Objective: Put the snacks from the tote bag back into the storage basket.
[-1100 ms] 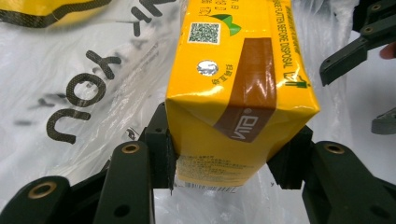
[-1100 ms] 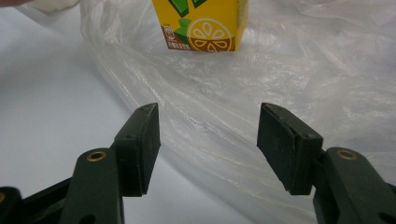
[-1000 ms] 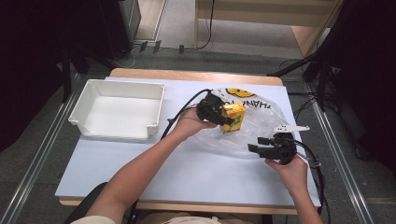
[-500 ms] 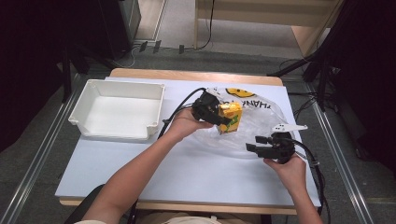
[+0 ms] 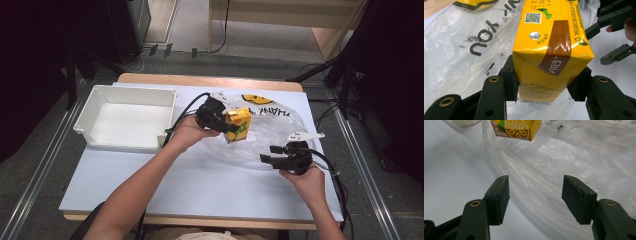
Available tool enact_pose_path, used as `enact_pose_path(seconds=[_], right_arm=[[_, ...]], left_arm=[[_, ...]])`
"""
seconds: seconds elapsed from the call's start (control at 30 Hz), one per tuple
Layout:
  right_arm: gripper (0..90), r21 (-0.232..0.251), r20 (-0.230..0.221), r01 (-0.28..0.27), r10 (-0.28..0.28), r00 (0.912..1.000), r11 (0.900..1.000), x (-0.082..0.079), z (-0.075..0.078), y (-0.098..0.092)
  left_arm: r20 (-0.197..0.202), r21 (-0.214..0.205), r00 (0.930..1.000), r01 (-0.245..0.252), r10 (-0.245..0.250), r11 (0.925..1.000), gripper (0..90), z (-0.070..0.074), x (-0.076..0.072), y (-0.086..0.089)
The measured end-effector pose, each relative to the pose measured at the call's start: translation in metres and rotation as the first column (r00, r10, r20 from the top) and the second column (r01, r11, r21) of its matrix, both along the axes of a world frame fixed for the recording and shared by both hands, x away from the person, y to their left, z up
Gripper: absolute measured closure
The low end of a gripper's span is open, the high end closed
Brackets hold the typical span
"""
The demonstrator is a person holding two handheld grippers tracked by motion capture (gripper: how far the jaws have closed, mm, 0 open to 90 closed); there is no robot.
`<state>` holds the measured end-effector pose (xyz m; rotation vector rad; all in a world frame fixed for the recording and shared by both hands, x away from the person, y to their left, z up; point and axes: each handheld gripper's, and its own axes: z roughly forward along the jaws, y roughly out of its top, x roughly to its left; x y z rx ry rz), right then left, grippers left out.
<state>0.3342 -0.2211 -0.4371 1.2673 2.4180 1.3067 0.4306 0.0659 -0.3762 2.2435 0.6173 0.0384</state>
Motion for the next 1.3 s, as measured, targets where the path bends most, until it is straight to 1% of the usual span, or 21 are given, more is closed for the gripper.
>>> enact_pose_path(seconds=[0.07,0.17,0.23,0.33,0.5,0.53,0.57,0.6,0.73,0.87,0.93,1.0,1.13,1.27,1.3], right_arm=[[40.2,-0.001,0.001,-0.004,0.004,1.0000,1.0000,0.001,0.000,0.001],[40.2,-0.008,0.004,-0.008,0.008,1.0000,0.9999,0.001,0.000,0.002],[40.2,-0.019,0.002,-0.013,0.013,0.9999,0.9997,0.001,0.000,0.003],[40.2,-0.019,0.000,-0.016,0.016,0.9999,0.9997,0.002,-0.001,0.003],[40.2,-0.012,-0.002,-0.015,0.015,0.9999,0.9998,0.002,-0.001,0.004],[40.2,-0.014,-0.004,-0.016,0.016,0.9999,0.9998,0.002,-0.001,0.004],[40.2,-0.014,-0.003,-0.019,0.019,0.9998,0.9997,0.002,-0.001,0.004],[40.2,-0.015,-0.001,-0.019,0.019,0.9998,0.9997,0.002,-0.001,0.004],[40.1,-0.012,0.002,-0.020,0.020,0.9998,0.9997,0.003,0.000,0.004],[40.1,-0.014,0.001,-0.022,0.022,0.9998,0.9997,0.003,0.000,0.005],[40.0,-0.014,0.000,-0.027,0.027,0.9996,0.9995,0.004,0.000,0.006],[39.7,-0.014,0.000,-0.030,0.030,0.9996,0.9995,0.004,0.000,0.006],[39.7,-0.020,-0.002,-0.035,0.035,0.9994,0.9992,0.004,0.000,0.007],[39.6,-0.022,0.000,-0.034,0.034,0.9994,0.9992,0.005,0.000,0.007],[39.6,-0.022,0.003,-0.036,0.036,0.9994,0.9991,0.005,0.000,0.007]], left_arm=[[0.000,0.003,1.0000,0.000,0.000,1.0000,52.1,0.002,-0.001,0.003],[0.001,-0.006,1.0000,-0.007,0.007,1.0000,52.1,0.004,-0.002,0.006],[0.004,-0.005,1.0000,-0.007,0.007,1.0000,52.1,0.006,-0.002,0.009],[0.003,-0.008,0.9999,-0.016,0.016,0.9998,52.1,0.007,-0.002,0.014],[-0.003,0.002,0.9999,-0.015,0.015,0.9999,52.2,0.009,-0.001,0.020],[-0.010,-0.002,0.9997,-0.022,0.022,0.9997,52.1,0.009,-0.001,0.021],[-0.014,-0.004,0.9997,-0.022,0.022,0.9998,52.1,0.009,-0.001,0.021],[-0.016,-0.015,0.9997,-0.017,0.017,0.9998,52.1,0.010,-0.002,0.021],[-0.007,-0.013,0.9999,-0.012,0.012,0.9998,52.2,0.012,-0.003,0.023],[0.001,-0.015,0.9997,-0.024,0.024,0.9996,52.2,0.014,-0.003,0.027],[0.013,-0.003,0.9992,-0.036,0.036,0.9993,52.2,0.015,-0.003,0.030],[0.012,-0.004,0.9991,-0.042,0.042,0.9991,52.1,0.016,-0.003,0.035],[0.011,-0.002,0.9984,-0.055,0.055,0.9985,52.2,0.017,-0.002,0.040],[0.003,-0.001,0.9982,-0.060,0.060,0.9982,52.2,0.020,-0.001,0.046],[-0.005,-0.007,0.9982,-0.060,0.060,0.9982,52.2,0.020,0.000,0.047]])
